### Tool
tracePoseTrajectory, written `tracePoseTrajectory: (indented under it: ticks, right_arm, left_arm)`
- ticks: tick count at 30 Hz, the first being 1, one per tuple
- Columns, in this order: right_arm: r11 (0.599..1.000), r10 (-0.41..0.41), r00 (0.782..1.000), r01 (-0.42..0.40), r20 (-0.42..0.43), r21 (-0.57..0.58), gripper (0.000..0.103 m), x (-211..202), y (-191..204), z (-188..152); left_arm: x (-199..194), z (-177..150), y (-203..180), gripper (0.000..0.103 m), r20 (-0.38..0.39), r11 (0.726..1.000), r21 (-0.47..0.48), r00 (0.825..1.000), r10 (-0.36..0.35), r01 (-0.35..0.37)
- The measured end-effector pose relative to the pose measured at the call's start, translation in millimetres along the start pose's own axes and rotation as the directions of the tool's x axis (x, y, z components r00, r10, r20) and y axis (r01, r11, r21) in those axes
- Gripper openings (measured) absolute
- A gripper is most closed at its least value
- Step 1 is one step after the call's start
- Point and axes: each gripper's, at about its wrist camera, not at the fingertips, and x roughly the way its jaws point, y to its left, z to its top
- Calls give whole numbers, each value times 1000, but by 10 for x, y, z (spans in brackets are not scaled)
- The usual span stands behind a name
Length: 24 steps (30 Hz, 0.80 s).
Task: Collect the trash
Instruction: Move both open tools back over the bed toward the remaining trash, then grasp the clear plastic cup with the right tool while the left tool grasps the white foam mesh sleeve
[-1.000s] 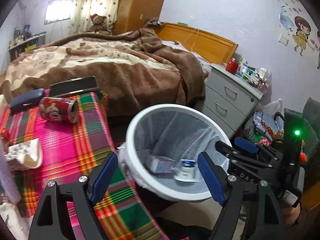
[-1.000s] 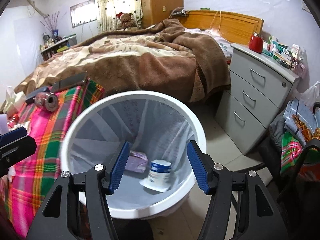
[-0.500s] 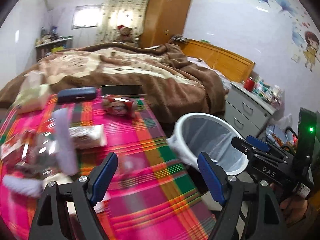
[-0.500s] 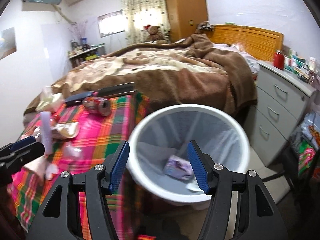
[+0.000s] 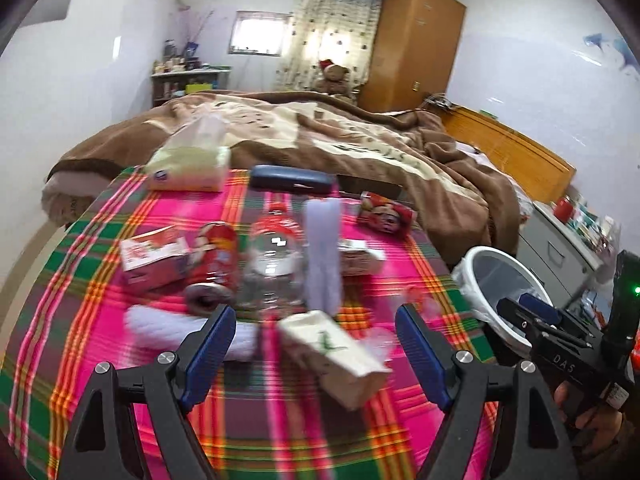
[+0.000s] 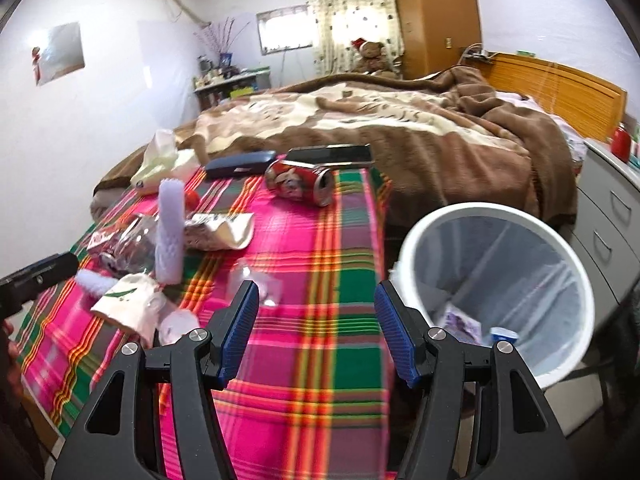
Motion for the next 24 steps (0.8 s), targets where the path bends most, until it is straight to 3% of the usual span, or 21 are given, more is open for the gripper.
tracePoseTrajectory:
  ticks: [7,14,24]
  right_arm:
    - [997,50,998,-53,-47,-61,62,164,200,3]
    - [995,103,990,-101,-98,18,62,352,284,23]
    - [997,75,986,-70,-146,41,61,520,364,71]
  left_arm:
    - [11,-62,449,82,-13,997,-65,999,48,-49]
    - [111,-72,755,82,-38,992,-93,996,84,-87]
    - [301,9,1107,82,-78,987,-104,990,118,-125]
